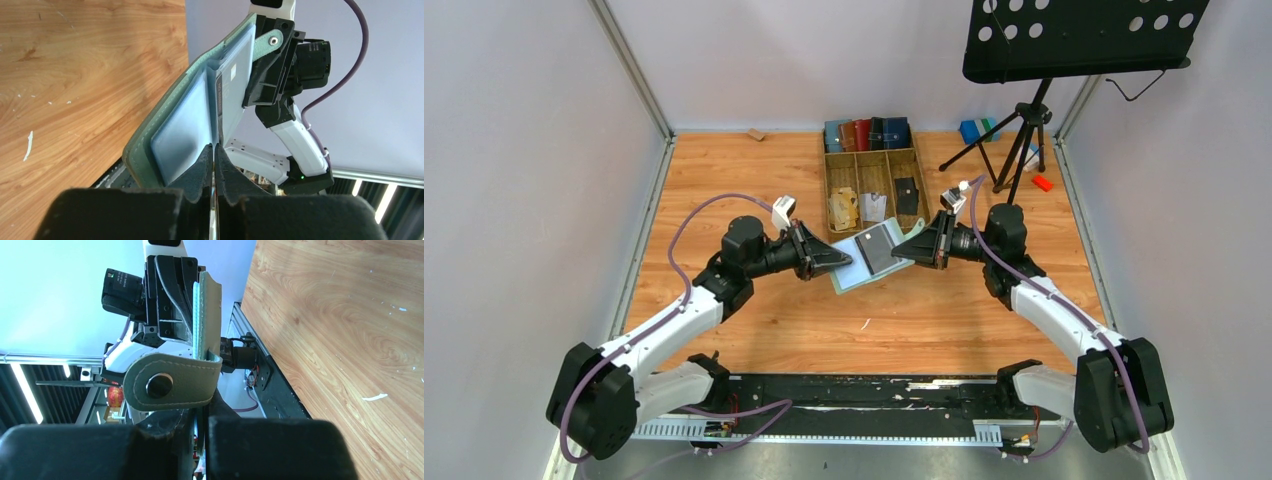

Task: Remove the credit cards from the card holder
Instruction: Remove the credit card from the card holder.

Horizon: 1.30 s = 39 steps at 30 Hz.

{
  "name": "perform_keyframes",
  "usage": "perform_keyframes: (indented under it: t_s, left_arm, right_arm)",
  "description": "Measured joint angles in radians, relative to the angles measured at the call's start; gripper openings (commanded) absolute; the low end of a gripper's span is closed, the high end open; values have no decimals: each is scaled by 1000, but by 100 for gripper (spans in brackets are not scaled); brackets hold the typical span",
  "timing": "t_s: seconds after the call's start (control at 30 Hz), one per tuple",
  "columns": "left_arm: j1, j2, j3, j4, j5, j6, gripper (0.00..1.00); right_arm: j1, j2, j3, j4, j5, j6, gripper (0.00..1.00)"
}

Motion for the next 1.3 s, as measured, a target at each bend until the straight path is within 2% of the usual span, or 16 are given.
perform_keyframes:
  t_s: [0.17,0.27,0.4,0.5,0.57,0.63,0.67,0.9,1.1,1.3]
  left_arm:
    - [0,12,2,41,3,-17,41]
    - [-1,31,14,66,2,-29,45]
    - [-14,70,44,86,-1,-31,45]
    - [-32,103,59,112,-2,-35,36]
    - [-40,122,60,135,-2,-44,21]
    - [-40,137,60,146,-2,-51,2]
    - [-39,144,60,151,-2,-58,0]
    - [-31,153,55,187,5,-68,0]
    - [9,96,-17,196,40,-70,0]
    - [26,70,-28,184,53,-67,0]
  right_arm:
    - [0,0,-10,37,-1,26,0]
    - [3,3,-11,62,-2,43,0]
    - [12,11,-11,96,-2,60,0]
    - [18,21,-11,111,-4,70,0]
    - [21,29,-11,122,-6,78,0]
    - [20,35,-11,135,-5,85,0]
    - [18,37,-11,143,-5,89,0]
    - [1,39,-29,185,-5,124,0]
    - [-24,49,-60,222,-21,163,0]
    - [-38,51,-60,234,-20,172,0]
